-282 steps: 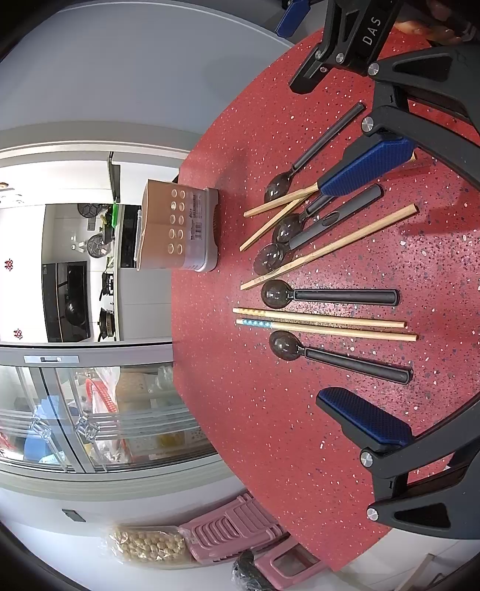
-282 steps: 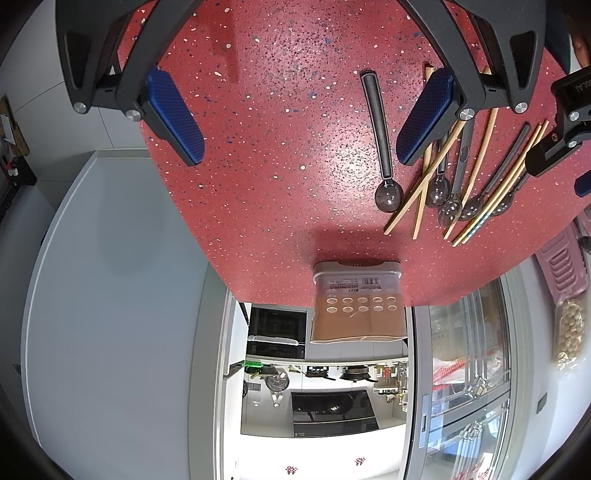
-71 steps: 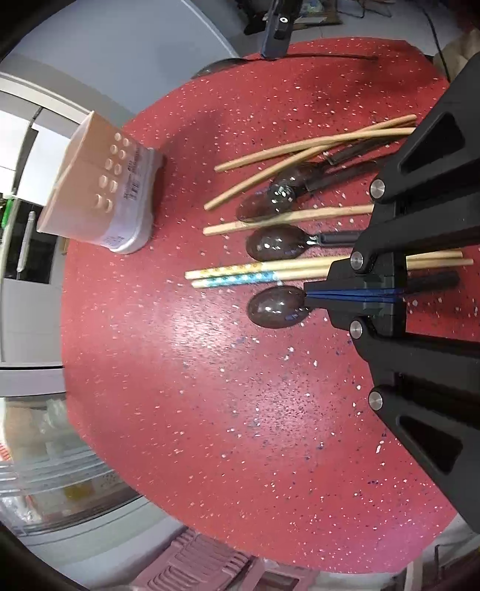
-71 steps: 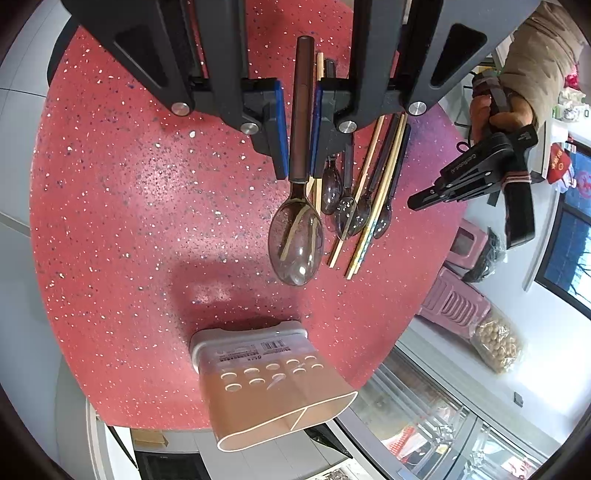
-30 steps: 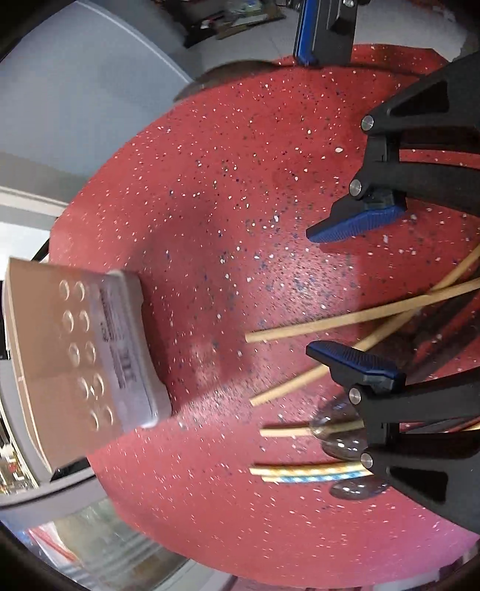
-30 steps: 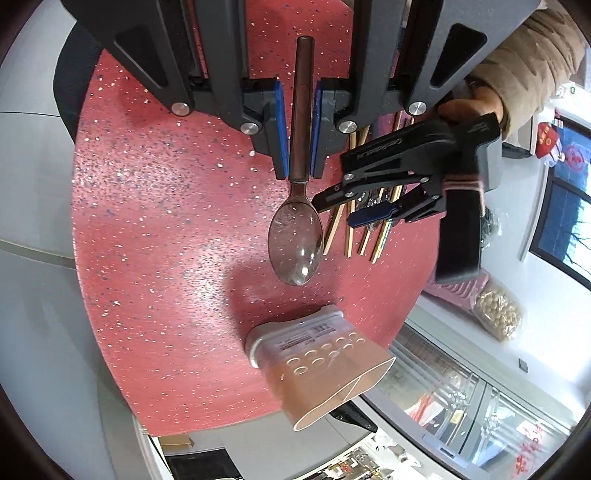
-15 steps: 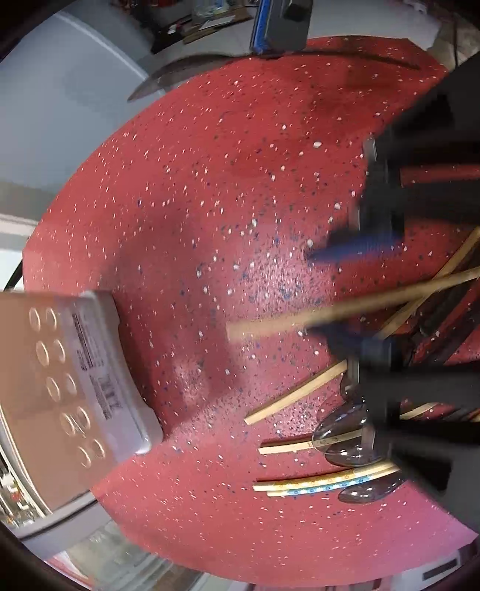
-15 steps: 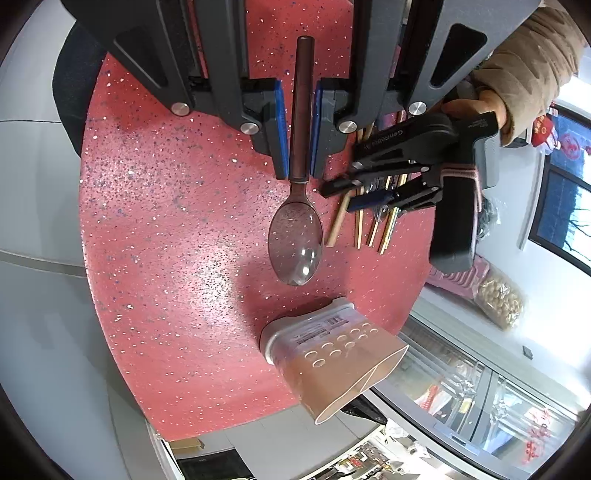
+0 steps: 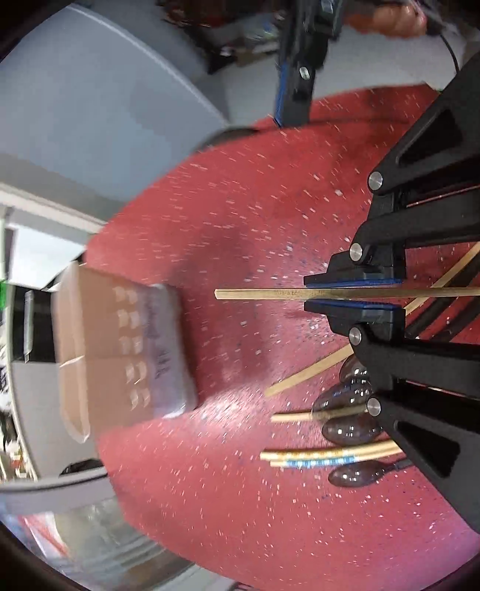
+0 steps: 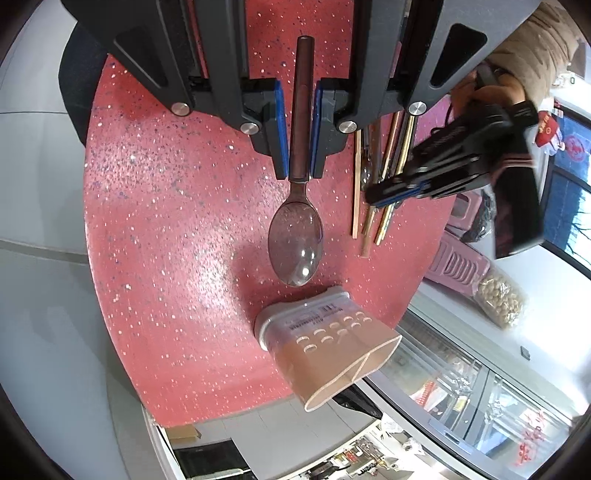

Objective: Organize utensils
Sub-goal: 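Carry the chopstick and spoon to the beige holder and drop both in, then move both open grippers back over the remaining utensils, then close the right gripper on a single wooden chopstick, then close the left gripper on a dark spoon handle while the right gripper holds the chopstick, then carry the spoon and chopstick to the beige holder and release both inside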

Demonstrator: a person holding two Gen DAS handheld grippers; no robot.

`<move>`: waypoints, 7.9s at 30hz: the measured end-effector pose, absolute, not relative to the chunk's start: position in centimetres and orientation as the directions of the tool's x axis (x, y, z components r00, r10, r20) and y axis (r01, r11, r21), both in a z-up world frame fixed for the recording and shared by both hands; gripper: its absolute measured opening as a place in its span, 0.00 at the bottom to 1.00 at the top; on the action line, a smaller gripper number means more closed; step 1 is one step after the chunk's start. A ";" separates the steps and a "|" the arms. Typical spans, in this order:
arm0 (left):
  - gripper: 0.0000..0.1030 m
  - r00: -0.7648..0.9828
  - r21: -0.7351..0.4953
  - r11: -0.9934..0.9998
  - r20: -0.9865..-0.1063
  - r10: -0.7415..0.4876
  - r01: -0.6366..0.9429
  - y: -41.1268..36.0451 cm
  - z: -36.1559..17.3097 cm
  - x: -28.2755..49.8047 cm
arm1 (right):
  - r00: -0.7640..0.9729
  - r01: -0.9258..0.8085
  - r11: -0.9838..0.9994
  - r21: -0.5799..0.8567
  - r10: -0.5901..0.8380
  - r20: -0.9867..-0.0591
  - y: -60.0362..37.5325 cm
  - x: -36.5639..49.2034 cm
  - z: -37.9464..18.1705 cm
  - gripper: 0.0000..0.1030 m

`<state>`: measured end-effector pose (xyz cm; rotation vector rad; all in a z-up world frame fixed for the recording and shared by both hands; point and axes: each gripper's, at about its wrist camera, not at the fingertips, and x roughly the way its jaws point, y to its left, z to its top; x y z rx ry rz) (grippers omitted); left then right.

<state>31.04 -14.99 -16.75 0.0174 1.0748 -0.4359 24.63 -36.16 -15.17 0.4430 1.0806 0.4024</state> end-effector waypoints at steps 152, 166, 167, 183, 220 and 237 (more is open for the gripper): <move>1.00 0.469 -0.056 0.997 -0.883 -0.026 -0.050 1.4 -24.9 27.7 | 0.352 -0.215 0.972 0.095 0.168 -0.921 -19.1 24.7 -21.8 0.62; 1.00 0.464 -0.052 0.999 -0.885 -0.049 0.007 -0.9 -24.5 28.1 | 0.274 -0.272 0.962 -0.005 0.073 -0.959 -16.9 28.2 -21.8 0.48; 1.00 0.462 -0.056 0.998 -0.886 -0.053 0.007 -1.1 -24.5 28.1 | 0.262 -0.273 0.962 0.000 0.075 -0.962 -16.8 28.6 -21.8 0.48; 0.72 0.388 -0.148 0.980 -0.902 -0.188 0.131 -9.4 -22.7 27.9 | 0.235 -0.218 0.964 0.152 0.204 -0.950 -21.1 29.6 -21.3 0.06; 0.37 0.328 -0.189 0.977 -0.921 -0.210 0.095 -9.6 -22.9 28.6 | 0.286 -0.168 0.908 0.384 0.418 -0.862 -27.3 27.8 -19.8 0.06; 0.37 0.562 -0.328 0.937 -0.755 -0.338 0.123 -5.0 -11.9 27.0 | 0.427 -0.244 0.861 0.446 0.508 -0.748 -29.2 28.1 -12.9 0.06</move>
